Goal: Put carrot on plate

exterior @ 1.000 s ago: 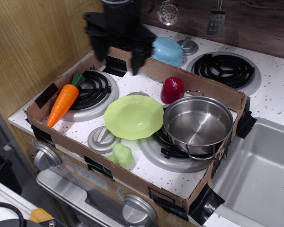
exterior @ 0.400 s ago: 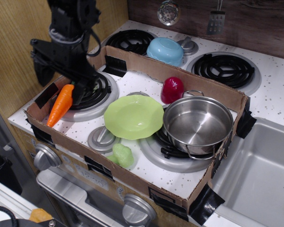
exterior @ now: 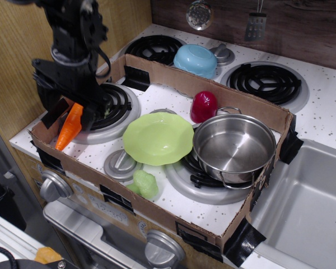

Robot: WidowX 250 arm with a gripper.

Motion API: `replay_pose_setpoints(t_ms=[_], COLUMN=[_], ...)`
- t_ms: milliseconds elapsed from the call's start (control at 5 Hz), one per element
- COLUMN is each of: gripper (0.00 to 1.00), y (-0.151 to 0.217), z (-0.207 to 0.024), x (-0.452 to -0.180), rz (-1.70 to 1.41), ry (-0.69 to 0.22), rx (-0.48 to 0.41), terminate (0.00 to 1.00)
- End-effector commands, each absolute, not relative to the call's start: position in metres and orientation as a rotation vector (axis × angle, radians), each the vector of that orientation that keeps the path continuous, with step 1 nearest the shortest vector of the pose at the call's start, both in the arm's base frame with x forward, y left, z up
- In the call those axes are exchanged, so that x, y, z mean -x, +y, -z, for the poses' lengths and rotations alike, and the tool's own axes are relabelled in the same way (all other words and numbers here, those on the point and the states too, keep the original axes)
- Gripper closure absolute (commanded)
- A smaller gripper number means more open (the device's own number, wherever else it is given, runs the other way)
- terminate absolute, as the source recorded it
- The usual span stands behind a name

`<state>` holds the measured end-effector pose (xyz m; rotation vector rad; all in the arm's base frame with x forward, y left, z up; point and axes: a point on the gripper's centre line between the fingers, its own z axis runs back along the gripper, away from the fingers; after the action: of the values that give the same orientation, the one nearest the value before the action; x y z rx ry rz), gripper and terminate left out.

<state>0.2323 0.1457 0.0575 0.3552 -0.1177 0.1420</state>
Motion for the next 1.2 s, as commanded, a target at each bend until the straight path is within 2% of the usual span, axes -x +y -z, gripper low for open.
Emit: replay_pose_setpoints(t_ms=[0, 400, 600, 800, 1000], gripper=[0.00, 0.00, 1.00, 1.00, 1.00], y=[0.158, 0.167, 0.170, 0.168, 0.167], z=[-0.045, -0.029, -0.033, -0.046, -0.062], x=[-0.253, -0.273, -0.277, -0.279, -0.278], rz=[-0.154, -0.147, -0.119, -0.104, -0.094], ry=[-0.223, -0.257, -0.266, -0.271, -0.248], rx=[-0.323, -0.303, -0.305, -0.363, -0.372], terminate=[0.00, 0.00, 0.00, 0.00, 0.00])
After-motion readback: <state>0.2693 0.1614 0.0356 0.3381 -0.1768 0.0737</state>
